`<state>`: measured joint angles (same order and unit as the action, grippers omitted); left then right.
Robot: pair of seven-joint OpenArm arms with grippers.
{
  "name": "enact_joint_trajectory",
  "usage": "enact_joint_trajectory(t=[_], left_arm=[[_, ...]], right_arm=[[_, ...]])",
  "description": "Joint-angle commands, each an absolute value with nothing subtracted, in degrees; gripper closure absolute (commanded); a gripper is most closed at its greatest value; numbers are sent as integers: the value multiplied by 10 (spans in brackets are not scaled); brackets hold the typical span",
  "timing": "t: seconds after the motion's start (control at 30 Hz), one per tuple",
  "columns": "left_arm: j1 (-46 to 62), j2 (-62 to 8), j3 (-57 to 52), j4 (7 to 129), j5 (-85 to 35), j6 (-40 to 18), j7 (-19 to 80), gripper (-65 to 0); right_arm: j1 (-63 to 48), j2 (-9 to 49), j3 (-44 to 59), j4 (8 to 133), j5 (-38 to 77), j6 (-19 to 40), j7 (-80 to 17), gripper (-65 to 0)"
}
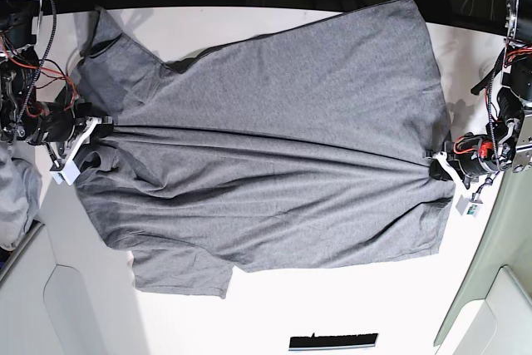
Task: Layout the t-shirt on the table in an organized manner, then fold the t-shirt properly
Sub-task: 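Hold the shirt edges with both grippers and stretch them apart, then move both grippers to the shirt shoulder corners and grasp them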
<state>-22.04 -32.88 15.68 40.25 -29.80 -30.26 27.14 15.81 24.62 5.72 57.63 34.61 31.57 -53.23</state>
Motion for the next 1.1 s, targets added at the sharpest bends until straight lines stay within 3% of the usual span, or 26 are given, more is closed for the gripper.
enact_joint_trajectory(t=[0.0, 0.13, 0.33, 0.5, 0.57, 0.63, 0.83, 0.97, 1.07], left_arm=[[-220, -337, 158, 411, -284, -294, 304, -87], [-220, -345, 157, 469, -310, -339, 335, -142], [-184, -393, 131, 594, -471, -400, 405, -147], [-115, -412, 41, 636, -571, -400, 474, -211], [-84, -411, 1, 640, -615, -400, 509, -248], [-46, -411, -35, 643, -664, -400, 540, -259], [65, -399, -103, 684, -697, -400, 549, -275], [107, -378, -134, 707, -697, -400, 547, -336], [135, -371, -154, 708, -697, -400, 547, -336]], right_arm=[[165, 257, 60, 581, 361, 313, -539, 0], [163, 257, 72, 592, 424, 315, -560, 0], [128, 258, 177, 702, 429, 324, -575, 0], [83, 282, 245, 730, 422, 324, -594, -4], [58, 294, 270, 729, 419, 324, -593, -119], [31, 307, 292, 729, 420, 324, -590, -179], [-31, 325, 307, 707, 415, 324, -556, -186], [-33, 320, 287, 674, 409, 323, -517, -312], [-34, 308, 272, 659, 398, 323, -510, -335]])
